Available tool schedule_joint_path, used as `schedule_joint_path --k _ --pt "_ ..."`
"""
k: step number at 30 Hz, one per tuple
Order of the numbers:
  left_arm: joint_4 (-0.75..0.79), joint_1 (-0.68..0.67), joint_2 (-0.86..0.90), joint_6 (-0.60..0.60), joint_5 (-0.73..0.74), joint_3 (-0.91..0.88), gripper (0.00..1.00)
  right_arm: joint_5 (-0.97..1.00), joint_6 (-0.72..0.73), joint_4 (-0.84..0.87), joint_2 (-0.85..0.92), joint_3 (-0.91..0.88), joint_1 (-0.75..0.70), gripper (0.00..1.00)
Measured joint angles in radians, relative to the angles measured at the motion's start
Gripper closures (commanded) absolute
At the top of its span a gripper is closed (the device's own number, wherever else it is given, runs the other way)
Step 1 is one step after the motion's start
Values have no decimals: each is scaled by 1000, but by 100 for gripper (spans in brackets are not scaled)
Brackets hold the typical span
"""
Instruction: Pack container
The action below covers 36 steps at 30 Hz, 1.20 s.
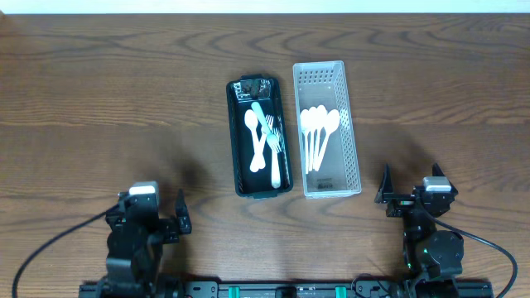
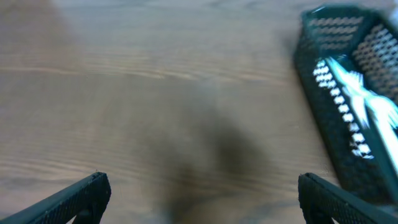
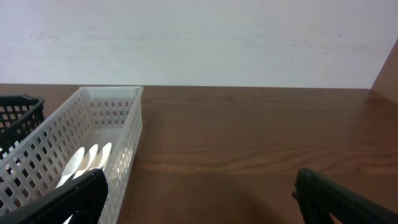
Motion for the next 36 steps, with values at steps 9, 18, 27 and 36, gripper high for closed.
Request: schedule_joint_path --k 9,18,27,36 --pt "567 0 -114 106 36 -278 2 0 0 0 -1 0 0 1" --pt "673 1 -114 180 36 -393 2 -1 0 0 -1 0 0 1" --pt "658 2 -114 182 36 -384 2 -1 0 0 -1 0 0 1" --pt "658 2 -114 183 36 -384 2 -1 0 0 -1 0 0 1"
